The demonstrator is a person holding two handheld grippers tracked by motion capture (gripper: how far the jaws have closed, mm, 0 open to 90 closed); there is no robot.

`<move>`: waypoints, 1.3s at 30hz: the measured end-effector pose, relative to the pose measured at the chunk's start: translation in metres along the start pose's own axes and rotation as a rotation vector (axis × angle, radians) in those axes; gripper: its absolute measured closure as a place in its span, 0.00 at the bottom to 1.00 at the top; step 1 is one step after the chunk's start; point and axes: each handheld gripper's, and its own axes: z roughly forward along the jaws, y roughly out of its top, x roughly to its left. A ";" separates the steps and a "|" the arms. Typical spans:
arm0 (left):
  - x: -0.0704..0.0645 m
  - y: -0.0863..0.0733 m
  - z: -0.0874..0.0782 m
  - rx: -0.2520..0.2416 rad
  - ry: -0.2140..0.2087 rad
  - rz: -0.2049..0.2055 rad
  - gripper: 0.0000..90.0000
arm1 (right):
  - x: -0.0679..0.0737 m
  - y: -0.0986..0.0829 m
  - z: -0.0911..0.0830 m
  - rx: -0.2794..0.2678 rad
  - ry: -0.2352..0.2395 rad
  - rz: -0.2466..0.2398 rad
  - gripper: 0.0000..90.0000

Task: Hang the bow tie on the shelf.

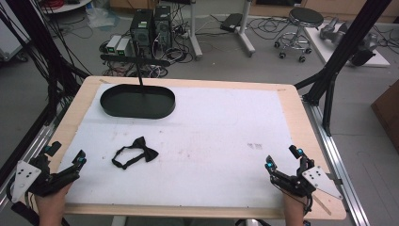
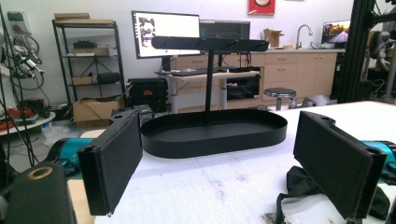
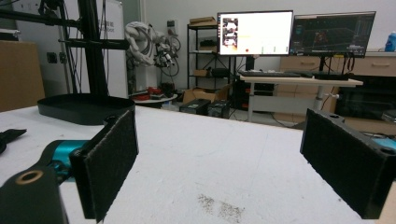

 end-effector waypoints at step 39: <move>-0.071 -0.006 0.069 0.479 -0.366 0.142 0.40 | -0.002 -0.001 -0.005 -0.025 -0.012 -0.009 0.12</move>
